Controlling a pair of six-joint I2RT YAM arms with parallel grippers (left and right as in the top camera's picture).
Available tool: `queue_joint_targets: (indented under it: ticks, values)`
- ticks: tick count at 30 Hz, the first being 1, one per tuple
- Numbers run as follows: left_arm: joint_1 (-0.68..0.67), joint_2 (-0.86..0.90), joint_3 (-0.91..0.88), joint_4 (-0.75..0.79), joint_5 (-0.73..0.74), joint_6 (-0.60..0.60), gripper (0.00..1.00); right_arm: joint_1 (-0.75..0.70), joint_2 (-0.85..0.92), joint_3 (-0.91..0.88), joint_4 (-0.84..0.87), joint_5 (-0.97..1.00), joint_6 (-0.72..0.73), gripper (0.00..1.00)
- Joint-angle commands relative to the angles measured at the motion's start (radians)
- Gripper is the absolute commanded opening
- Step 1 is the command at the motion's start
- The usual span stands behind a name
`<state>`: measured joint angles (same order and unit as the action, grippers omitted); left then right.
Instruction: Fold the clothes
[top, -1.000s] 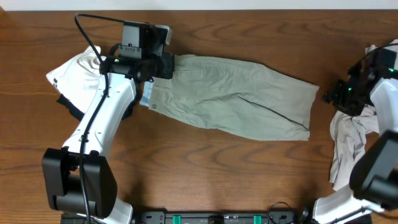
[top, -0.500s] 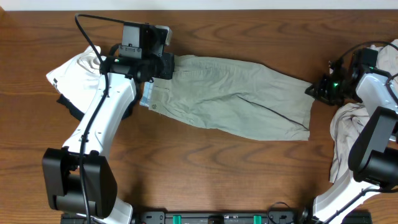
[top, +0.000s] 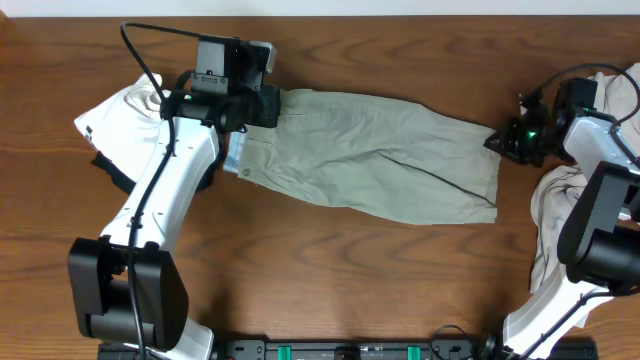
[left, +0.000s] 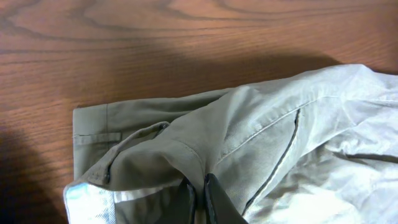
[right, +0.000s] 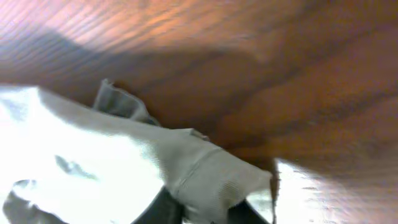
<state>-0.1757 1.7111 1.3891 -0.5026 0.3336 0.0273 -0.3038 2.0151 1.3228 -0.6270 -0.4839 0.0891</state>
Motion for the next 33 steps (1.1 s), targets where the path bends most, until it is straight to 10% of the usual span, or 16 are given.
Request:
queue_joint_targets:
  ticks: [1, 33]
  values:
    - [0.0, -0.003, 0.01, -0.006, -0.005, 0.017, 0.06, 0.006, 0.003, 0.005, 0.003, -0.108, -0.016, 0.02]
    - [-0.001, -0.653, 0.039, 0.002, -0.053, 0.016, 0.06, -0.234, -0.809, 0.005, 0.057, -0.354, 0.15, 0.01]
